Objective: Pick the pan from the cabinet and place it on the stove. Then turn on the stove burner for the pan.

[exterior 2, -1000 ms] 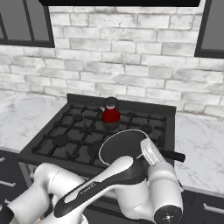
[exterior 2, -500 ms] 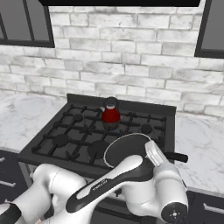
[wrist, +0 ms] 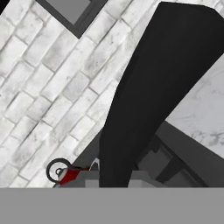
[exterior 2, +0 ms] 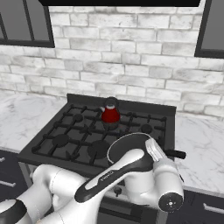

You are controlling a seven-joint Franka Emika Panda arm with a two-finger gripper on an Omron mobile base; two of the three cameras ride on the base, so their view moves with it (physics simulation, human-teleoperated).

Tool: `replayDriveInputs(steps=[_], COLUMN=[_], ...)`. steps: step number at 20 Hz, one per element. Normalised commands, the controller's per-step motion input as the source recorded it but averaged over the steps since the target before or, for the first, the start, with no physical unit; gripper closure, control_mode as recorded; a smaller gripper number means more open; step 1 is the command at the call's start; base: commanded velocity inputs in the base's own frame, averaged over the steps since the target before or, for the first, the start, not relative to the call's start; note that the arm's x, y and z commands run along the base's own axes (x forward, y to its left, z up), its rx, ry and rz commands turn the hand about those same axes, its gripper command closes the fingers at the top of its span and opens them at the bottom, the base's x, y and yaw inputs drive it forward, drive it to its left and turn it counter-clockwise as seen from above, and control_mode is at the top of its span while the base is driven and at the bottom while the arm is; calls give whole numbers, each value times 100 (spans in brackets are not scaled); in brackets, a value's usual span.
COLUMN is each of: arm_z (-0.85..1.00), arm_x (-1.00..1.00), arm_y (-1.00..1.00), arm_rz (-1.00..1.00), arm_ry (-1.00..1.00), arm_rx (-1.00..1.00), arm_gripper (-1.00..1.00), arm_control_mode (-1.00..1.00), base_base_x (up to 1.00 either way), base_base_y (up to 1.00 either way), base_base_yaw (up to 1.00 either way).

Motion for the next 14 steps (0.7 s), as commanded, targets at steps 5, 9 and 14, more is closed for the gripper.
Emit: replayDriveInputs(steps=[5,9,14], arm_z=[-36,-25,-12], arm_x=[14,11,17], arm_y=[-3,-1,-2], arm_rz=[-2,-2,-1], arm_ry=[3,2,5], arm_rx=[-5,-8,-9], arm_gripper=[100,100,100], arm_control_mode=[-100,-100,-100], base_base_x=[0,0,0], base_base_y=[0,0,0], base_base_yaw=[0,0,0])
